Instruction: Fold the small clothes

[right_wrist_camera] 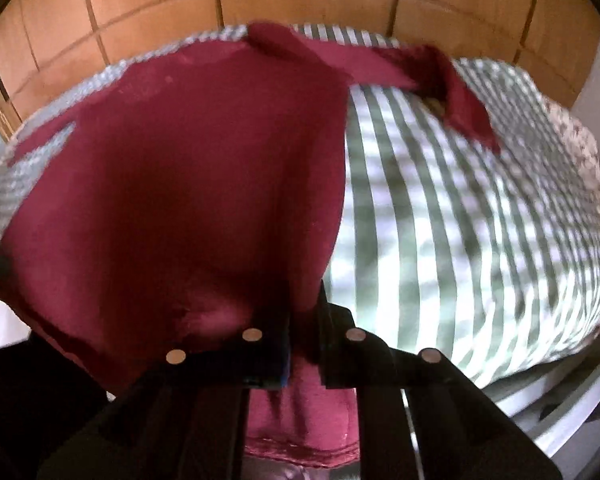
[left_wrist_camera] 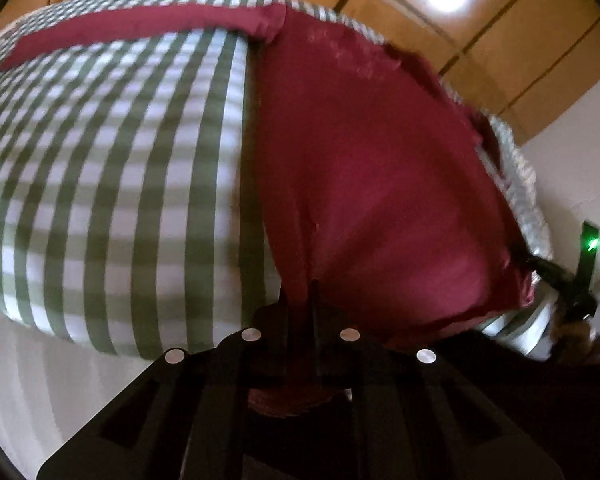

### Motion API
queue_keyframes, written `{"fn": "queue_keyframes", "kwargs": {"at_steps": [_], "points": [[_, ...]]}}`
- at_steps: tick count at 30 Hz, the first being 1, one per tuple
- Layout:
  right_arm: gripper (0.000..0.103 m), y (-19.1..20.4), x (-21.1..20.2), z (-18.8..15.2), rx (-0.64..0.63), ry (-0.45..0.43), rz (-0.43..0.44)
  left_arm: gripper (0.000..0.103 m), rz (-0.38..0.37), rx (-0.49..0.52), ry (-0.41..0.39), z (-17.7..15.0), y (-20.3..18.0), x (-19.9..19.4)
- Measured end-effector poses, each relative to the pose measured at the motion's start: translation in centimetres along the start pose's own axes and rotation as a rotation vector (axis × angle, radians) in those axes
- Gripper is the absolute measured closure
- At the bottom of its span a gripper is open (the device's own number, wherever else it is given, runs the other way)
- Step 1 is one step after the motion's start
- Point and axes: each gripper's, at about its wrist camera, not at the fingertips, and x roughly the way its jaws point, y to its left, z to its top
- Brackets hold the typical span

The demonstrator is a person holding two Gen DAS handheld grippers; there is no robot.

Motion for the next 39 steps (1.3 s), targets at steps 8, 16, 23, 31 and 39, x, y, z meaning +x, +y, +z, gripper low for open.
{"fn": "queue_keyframes", "kwargs": {"at_steps": [8,16,23,31,39], "points": [[0.048,-4.4,-1.0,2.5,0.157,-0.097,-0.021,0.048,0.118,0.039,-0.163,4.7,-1.8,-2.5],[0.044,-13.4,0.4,8.8,0.419,-0.213,-0.17,0.044,0.113,0.04,-0.203,10.1,-4.5,1.3],[0.045,-14.5,5.4,15.1,0.246,-0.192,-0.296,0.044,0.12,0.101,-0.127,11.7,-6.9,5.7],[0.098,-19.0,5.1,18.4,0.277,-0.22,-0.377,0.036,0.132,0.111,-0.129,11.4,-6.5,7.1],[0.098,-25.8,-5.5,20.4,0.332,-0.383,-0.591,0.023,0.147,0.157,-0.133,11.5,-7.4,8.1]]}}
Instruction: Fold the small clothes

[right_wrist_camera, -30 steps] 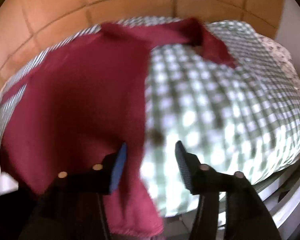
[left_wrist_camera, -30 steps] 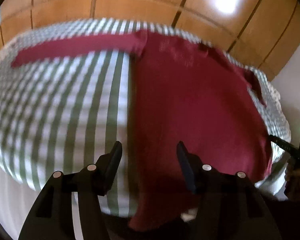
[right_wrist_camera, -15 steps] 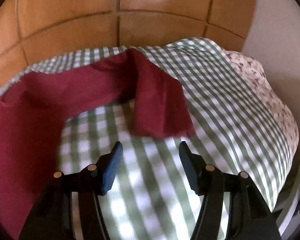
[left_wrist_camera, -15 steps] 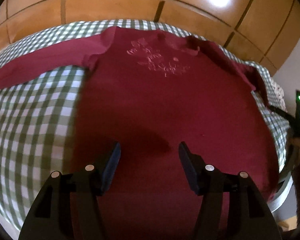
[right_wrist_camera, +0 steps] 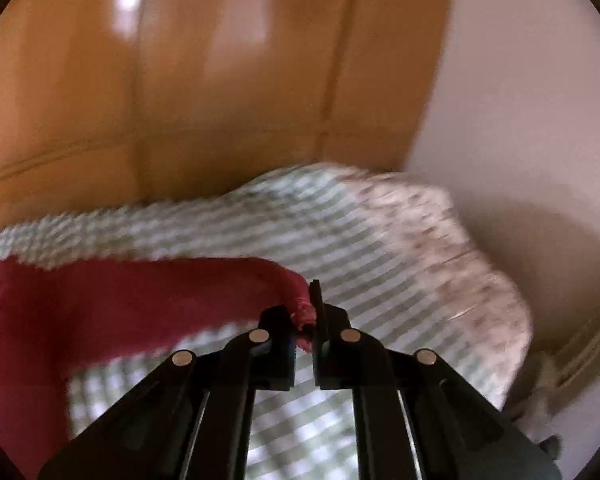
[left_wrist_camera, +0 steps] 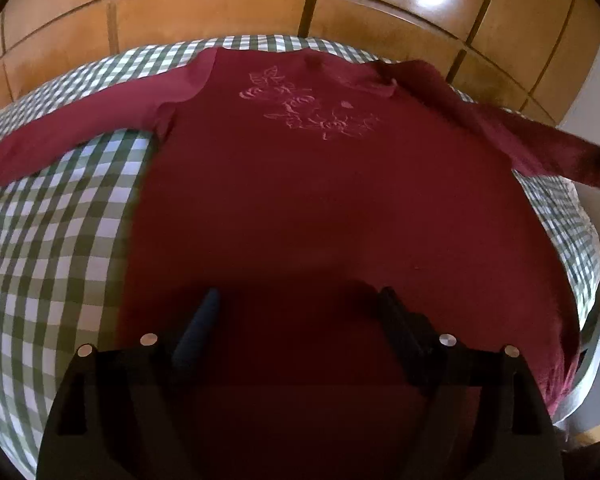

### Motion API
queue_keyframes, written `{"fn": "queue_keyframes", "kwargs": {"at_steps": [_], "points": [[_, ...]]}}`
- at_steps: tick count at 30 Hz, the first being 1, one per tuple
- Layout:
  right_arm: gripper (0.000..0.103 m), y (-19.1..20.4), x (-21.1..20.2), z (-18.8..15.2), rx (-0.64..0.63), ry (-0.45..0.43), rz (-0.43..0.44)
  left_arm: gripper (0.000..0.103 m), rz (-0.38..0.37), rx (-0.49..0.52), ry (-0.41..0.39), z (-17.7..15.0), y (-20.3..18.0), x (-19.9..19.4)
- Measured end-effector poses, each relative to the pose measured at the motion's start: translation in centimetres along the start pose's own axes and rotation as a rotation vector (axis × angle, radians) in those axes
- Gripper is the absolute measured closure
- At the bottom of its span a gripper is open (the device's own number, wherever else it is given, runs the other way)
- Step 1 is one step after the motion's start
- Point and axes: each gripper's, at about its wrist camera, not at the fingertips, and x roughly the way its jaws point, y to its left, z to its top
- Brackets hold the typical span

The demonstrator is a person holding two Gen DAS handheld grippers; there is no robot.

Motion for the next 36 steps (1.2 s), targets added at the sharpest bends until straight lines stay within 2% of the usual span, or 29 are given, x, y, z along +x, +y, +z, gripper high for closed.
{"fn": "queue_keyframes", "kwargs": {"at_steps": [4,5,8,10,11,12,13,14,16,19,20,22,25,28,30,32,34,36], "points": [[0.098,-2.3,5.4,1.4,-0.042,0.076,-0.165,0.023,-0.006,-0.005,0.005,0.2,0.2,0.0],[0.098,-2.6,7.8,1.1,-0.051,0.125,-0.197,0.023,-0.006,-0.007,0.006,0.2,0.2,0.0],[0.098,-2.7,11.5,-0.7,-0.045,0.213,-0.221,0.023,0.004,-0.009,0.012,0.3,0.1,0.1],[0.097,-2.6,13.4,-2.2,-0.008,0.279,-0.205,0.022,0.012,-0.004,0.02,0.5,0.1,0.3],[0.091,-2.6,13.7,-2.8,0.012,0.295,-0.185,0.022,0.011,-0.002,0.023,0.5,0.1,0.4],[0.077,-2.4,13.6,-3.4,0.038,0.306,-0.164,0.022,0.01,-0.002,0.027,0.6,0.1,0.4],[0.069,-2.5,13.3,-4.0,0.061,0.307,-0.144,0.022,0.007,-0.001,0.029,0.7,0.2,0.4],[0.058,-2.4,12.6,-4.4,0.085,0.298,-0.116,0.022,0.004,-0.001,0.029,0.7,0.3,0.4],[0.048,-1.9,10.6,-5.2,0.127,0.291,-0.025,0.022,0.0,-0.012,0.023,0.8,0.4,0.1],[0.047,1.0,6.3,-6.0,0.134,0.304,0.207,0.022,-0.016,-0.054,-0.006,1.0,1.0,-0.8],[0.047,2.7,4.2,-6.7,0.108,0.315,0.317,0.022,-0.018,-0.068,-0.021,1.1,1.2,-1.2],[0.046,6.4,0.7,-8.5,0.023,0.33,0.483,0.022,-0.013,-0.09,-0.056,1.2,1.9,-2.2],[0.038,11.5,-4.4,-11.9,-0.114,0.34,0.63,0.022,0.032,-0.085,-0.077,1.1,2.7,-3.0],[0.035,14.8,-8.4,-15.3,-0.233,0.326,0.69,0.022,0.067,-0.093,-0.06,0.1,3.8,-3.2],[0.037,16.1,-10.3,-18.4,-0.341,0.312,0.658,0.022,0.085,-0.112,-0.022,-1.1,4.8,-3.0],[0.036,16.3,-11.4,-21.6,-0.451,0.285,0.561,0.022,0.076,-0.112,-0.007,-2.7,5.5,-3.1],[0.036,15.3,-12.5,-23.0,-0.469,0.211,0.54,0.022,0.083,-0.084,-0.026,-3.7,5.4,-3.6],[0.036,14.0,-12.1,-22.8,-0.4,0.264,0.557,0.022,0.099,-0.054,-0.03,-4.3,5.0,-3.8]]}}
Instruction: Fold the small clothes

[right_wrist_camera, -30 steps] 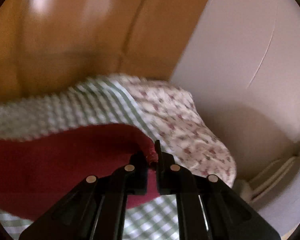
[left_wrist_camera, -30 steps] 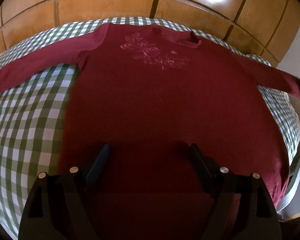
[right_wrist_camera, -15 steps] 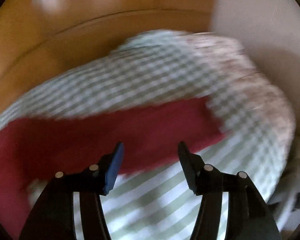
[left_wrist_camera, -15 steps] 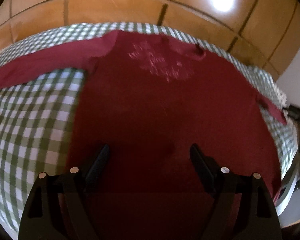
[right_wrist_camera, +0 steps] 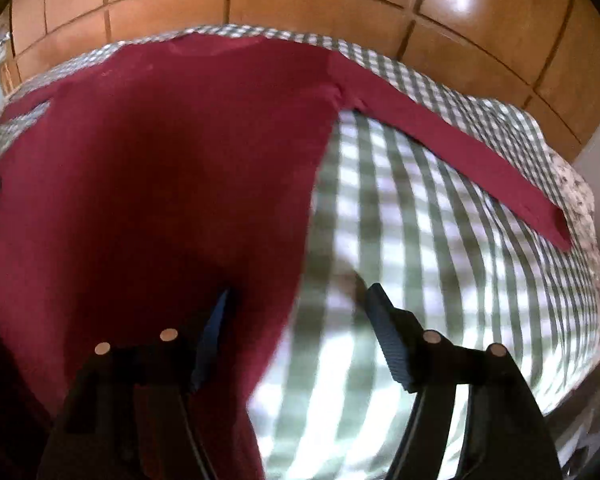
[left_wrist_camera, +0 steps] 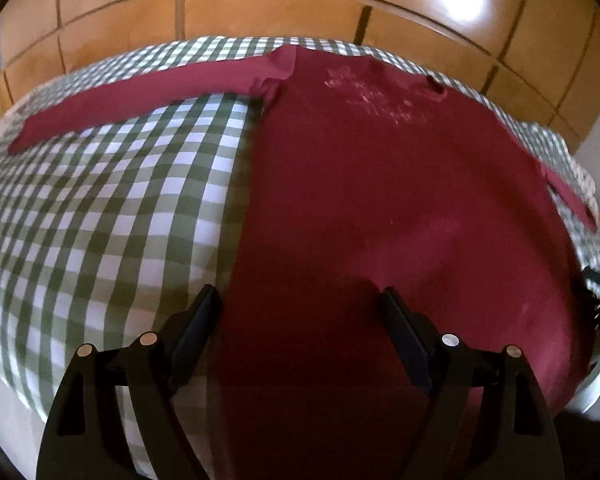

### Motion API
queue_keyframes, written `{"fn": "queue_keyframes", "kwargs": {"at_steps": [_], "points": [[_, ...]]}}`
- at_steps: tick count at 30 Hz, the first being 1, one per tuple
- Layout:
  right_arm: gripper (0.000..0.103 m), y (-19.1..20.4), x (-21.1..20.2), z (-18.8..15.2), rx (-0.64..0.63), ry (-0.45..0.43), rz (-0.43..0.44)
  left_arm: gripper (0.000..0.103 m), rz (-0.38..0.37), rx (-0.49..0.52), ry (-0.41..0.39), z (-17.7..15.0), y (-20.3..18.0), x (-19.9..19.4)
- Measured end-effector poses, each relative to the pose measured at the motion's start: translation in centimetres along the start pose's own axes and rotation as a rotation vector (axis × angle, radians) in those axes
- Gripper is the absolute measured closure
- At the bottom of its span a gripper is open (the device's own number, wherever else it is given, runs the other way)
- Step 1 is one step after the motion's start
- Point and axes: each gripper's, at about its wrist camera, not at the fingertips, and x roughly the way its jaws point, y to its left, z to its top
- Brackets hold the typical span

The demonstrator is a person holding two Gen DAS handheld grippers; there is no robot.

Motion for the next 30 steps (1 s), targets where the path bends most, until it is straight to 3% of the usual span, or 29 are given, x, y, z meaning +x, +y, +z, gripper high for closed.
{"fn": "queue_keyframes", "kwargs": {"at_steps": [3,7,13,16,19,20,21,25,30], "points": [[0.036,-3.4,-0.6,1.3,0.172,0.016,0.086,0.022,-0.009,-0.023,0.002,0.1,0.2,-0.1],[0.036,-11.2,-0.8,3.3,0.494,-0.047,0.11,0.022,-0.011,-0.058,-0.002,0.3,0.5,-0.6],[0.042,-25.8,3.4,4.5,1.024,-0.09,0.053,0.022,0.02,-0.058,0.002,1.1,0.3,-0.7],[0.049,-29.9,5.7,5.3,1.164,-0.093,0.033,0.022,0.029,-0.073,0.006,1.7,0.5,-0.9],[0.068,-31.4,7.2,7.5,1.155,-0.071,-0.034,0.022,0.04,-0.083,0.007,2.2,0.6,-1.0],[0.085,-31.6,7.2,7.8,1.131,-0.06,-0.051,0.022,0.039,-0.086,0.008,2.4,0.7,-1.1],[0.094,-31.3,7.3,9.1,1.091,-0.053,-0.064,0.022,0.036,-0.088,0.008,2.5,0.7,-1.1],[0.096,-28.1,6.1,14.0,0.928,-0.139,-0.024,0.022,0.008,-0.087,0.003,3.1,0.3,-1.1],[0.097,-17.6,2.9,21.5,0.618,-0.239,0.132,0.022,-0.058,-0.104,-0.015,4.2,-0.1,-0.9]]}}
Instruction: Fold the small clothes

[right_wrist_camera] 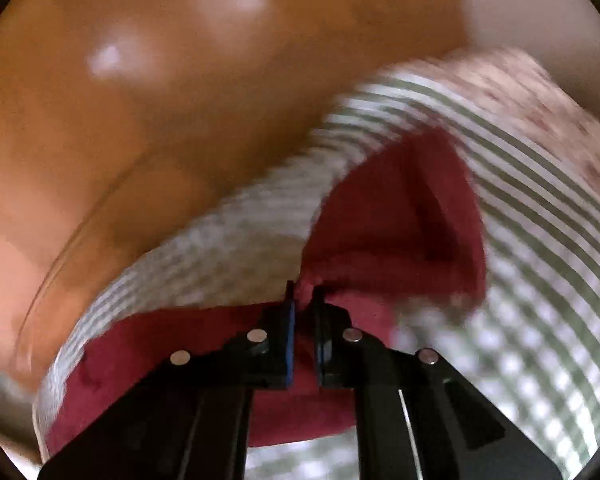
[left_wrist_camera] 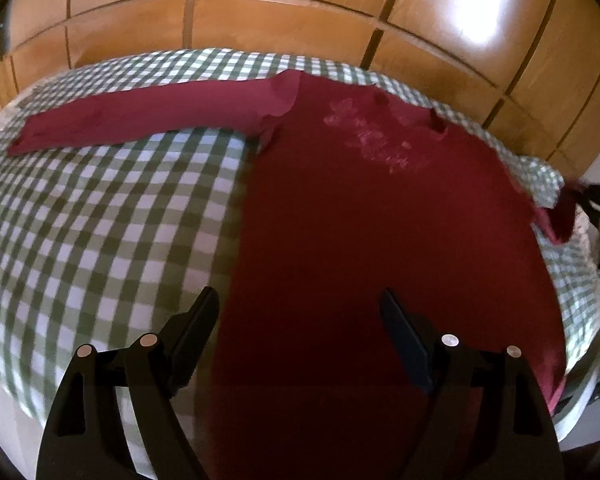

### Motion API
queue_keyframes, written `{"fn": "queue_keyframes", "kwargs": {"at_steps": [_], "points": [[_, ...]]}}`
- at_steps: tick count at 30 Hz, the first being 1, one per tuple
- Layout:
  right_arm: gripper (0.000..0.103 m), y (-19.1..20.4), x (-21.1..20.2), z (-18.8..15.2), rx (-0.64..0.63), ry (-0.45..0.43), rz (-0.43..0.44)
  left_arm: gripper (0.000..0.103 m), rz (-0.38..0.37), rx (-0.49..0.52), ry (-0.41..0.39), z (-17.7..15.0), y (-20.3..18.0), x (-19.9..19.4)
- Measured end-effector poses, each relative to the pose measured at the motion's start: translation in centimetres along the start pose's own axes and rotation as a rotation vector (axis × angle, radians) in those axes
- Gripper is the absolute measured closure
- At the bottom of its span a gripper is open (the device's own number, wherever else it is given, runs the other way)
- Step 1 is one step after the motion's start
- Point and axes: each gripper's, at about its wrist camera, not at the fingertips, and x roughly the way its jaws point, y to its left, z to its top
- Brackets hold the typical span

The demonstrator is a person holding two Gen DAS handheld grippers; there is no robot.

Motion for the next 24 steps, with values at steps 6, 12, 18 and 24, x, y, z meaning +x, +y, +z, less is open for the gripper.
{"fn": "queue_keyframes", "kwargs": {"at_steps": [6,12,18,24], "points": [[0.097,15.5,2.8,-4.6,-0.245,0.102,0.196,0.022,-0.053,-0.02,-0.022,1.2,-0.2,0.1],[0.094,26.5,5.7,-11.3,-0.395,0.225,0.312,0.022,-0.117,-0.022,-0.034,2.9,-0.7,-0.1],[0.051,26.5,4.3,-12.3,-0.388,0.206,0.382,0.036,-0.201,-0.038,-0.016,5.4,-1.2,0.9],[0.04,17.3,-0.4,-12.5,-0.274,0.182,0.343,0.046,-0.24,-0.03,0.005,8.6,-3.0,4.0]]}}
